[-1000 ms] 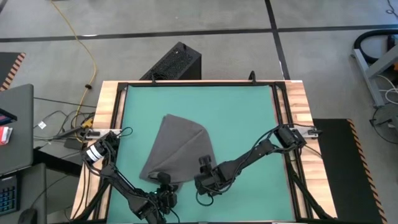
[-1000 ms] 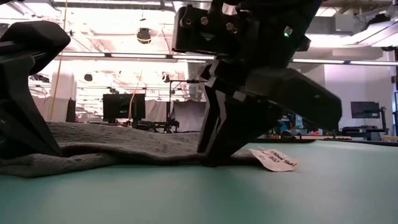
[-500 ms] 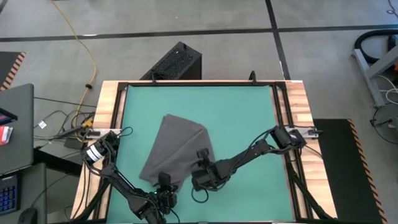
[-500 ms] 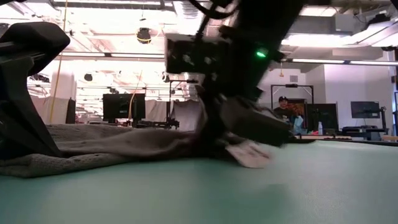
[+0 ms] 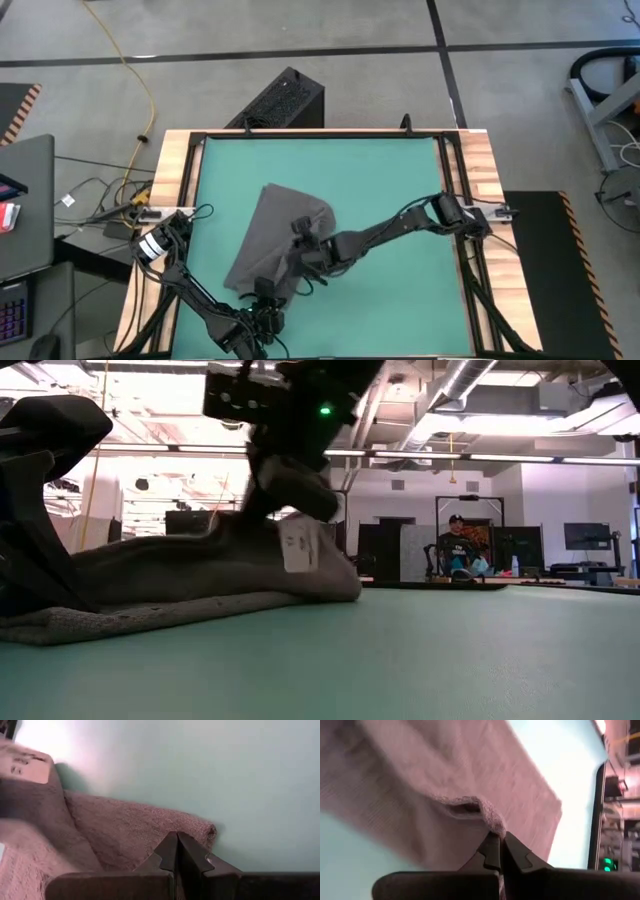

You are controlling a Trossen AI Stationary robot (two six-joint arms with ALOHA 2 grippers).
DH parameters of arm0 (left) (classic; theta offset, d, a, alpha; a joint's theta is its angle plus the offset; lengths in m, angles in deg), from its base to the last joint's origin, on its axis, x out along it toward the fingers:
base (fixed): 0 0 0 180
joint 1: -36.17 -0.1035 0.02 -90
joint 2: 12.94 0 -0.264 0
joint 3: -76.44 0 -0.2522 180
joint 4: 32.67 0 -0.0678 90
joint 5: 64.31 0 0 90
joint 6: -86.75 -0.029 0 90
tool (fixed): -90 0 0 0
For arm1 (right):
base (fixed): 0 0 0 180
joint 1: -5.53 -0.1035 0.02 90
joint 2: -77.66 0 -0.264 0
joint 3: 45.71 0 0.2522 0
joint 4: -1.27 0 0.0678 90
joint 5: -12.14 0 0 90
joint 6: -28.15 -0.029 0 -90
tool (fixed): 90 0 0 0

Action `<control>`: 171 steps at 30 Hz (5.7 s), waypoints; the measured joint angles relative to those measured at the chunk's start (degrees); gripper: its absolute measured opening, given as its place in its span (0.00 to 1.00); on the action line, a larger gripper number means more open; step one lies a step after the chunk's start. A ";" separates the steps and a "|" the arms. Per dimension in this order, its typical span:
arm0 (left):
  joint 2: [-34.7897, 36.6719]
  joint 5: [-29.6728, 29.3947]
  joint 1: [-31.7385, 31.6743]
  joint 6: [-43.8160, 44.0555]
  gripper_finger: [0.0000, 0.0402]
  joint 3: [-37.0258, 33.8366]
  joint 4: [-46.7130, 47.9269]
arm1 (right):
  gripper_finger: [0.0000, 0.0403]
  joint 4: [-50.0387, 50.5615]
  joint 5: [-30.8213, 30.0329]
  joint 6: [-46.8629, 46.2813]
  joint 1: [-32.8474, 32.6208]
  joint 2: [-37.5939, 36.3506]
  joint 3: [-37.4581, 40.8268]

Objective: Roll towel
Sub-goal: Fold the gray towel, then roll the gray towel

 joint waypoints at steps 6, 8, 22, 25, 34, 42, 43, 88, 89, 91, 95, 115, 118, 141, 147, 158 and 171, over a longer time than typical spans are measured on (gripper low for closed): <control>0.00 0.00 0.00 0.40 0.00 0.00 0.24 | 0.03 -9.10 2.07 10.24 4.00 -0.03 -0.02; 0.00 0.02 0.00 1.12 0.00 0.00 0.63 | 0.03 -11.23 3.58 12.67 5.30 -0.07 -0.02; 0.11 0.28 0.00 3.65 0.00 -1.25 0.68 | 0.03 -24.23 17.08 21.08 13.32 -0.14 -0.11; 0.11 0.24 -0.12 3.53 0.00 -1.25 0.76 | 0.03 -25.22 19.84 20.80 14.93 -0.17 -0.11; 0.11 0.50 -0.37 3.73 0.00 -1.29 1.01 | 0.06 -26.95 24.77 18.03 19.08 -0.13 -0.11; 0.11 0.49 -0.54 3.75 0.00 -1.29 1.12 | 0.13 -28.72 33.73 15.80 20.93 -0.09 -0.11; 0.11 0.48 -0.55 3.77 0.00 -1.29 1.11 | 0.16 -28.66 34.31 15.53 20.91 -0.09 -0.11; 0.92 0.52 0.76 7.55 0.00 -1.40 4.24 | 0.62 -27.78 36.71 -3.42 22.30 -18.23 37.66; 0.92 0.52 0.76 7.58 0.00 -1.40 4.24 | 0.62 -27.03 36.68 -3.43 21.95 -17.45 37.26; 0.92 0.52 0.78 7.60 0.00 -1.40 4.26 | 0.62 -26.33 36.46 -3.21 21.29 -16.35 36.34; 0.92 0.55 0.81 7.70 0.00 -1.40 4.24 | 0.58 -26.79 36.00 -2.99 20.84 -16.31 34.66; 0.92 0.52 1.01 8.08 0.00 -1.36 4.26 | 0.07 -27.38 28.11 1.09 23.90 -16.50 32.55; 0.92 0.52 1.03 8.08 0.00 -1.36 4.24 | 0.18 -29.31 28.12 2.59 24.37 -16.50 32.55; 3.30 -3.86 1.16 0.08 0.00 -0.54 3.84 | 0.62 -2.80 22.02 9.75 18.87 -24.06 11.40; 3.54 -2.89 -0.77 -4.84 0.00 -1.86 -0.03 | 0.62 13.82 32.97 2.03 10.14 -30.18 6.90; 3.73 -3.83 -7.41 -43.02 0.00 -2.02 -23.92 | 0.62 18.77 28.00 -18.62 -11.56 -34.79 7.97; 21.71 -31.25 3.25 -49.25 0.00 15.14 -9.77 | 0.62 5.54 -0.37 -33.02 -25.56 -32.94 21.67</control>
